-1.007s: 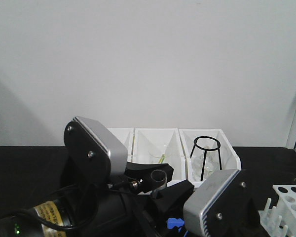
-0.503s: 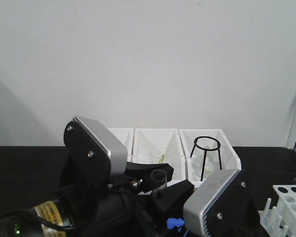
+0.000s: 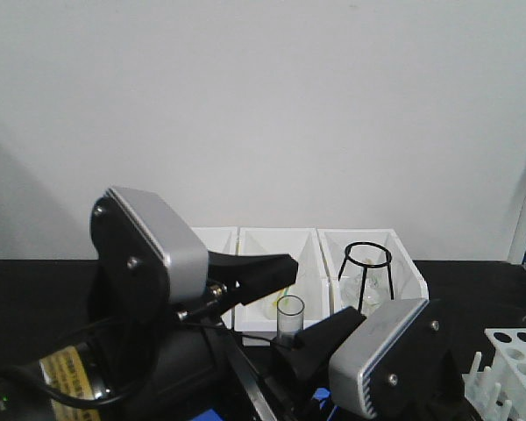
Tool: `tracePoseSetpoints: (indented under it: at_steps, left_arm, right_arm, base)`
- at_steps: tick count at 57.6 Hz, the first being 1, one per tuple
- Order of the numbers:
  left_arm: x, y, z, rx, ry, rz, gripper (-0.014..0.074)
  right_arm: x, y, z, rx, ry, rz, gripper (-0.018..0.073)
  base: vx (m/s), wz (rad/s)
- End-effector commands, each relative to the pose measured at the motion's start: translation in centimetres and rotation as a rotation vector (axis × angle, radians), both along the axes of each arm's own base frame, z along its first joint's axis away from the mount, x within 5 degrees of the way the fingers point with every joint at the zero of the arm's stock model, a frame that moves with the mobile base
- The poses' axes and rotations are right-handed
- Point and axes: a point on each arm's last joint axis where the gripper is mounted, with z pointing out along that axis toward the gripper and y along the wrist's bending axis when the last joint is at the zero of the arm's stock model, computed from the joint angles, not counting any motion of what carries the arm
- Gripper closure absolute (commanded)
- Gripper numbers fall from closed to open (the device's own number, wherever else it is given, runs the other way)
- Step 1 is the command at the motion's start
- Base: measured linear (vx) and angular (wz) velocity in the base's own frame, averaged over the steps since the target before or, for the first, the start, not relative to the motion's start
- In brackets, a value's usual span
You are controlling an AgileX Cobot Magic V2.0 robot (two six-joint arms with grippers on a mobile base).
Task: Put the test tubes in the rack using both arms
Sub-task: 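Grasp the tube with the right gripper, then open the left gripper, then carry the tube over the white rack and lower it into a hole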
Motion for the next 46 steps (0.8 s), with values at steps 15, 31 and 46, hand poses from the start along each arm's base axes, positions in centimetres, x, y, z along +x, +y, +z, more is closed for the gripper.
tracePoseSetpoints:
  at_steps: [15, 31, 46]
  left_arm:
    - [-2.1, 2.8, 8.2, -0.182, -0.256, 0.007, 0.0080]
    - [-1.8, 4.6, 7.6, -0.039, -0.195, 0.072, 0.0121]
    - [-1.3, 5.0, 6.4, 0.062, -0.099, 0.100, 0.0194]
  right_arm:
    - [0.0, -0.1, 2.4, 0.094, -0.098, -0.008, 0.0566]
    - [2.7, -3.3, 2.6, 0.153, -0.089, -0.207, 0.0566]
    - [6.6, -11.6, 2.9, 0.168, -0.128, -0.581, 0.0566]
  base:
    - [0.00, 0.00]
    - [0.00, 0.00]
    - [0.00, 0.00]
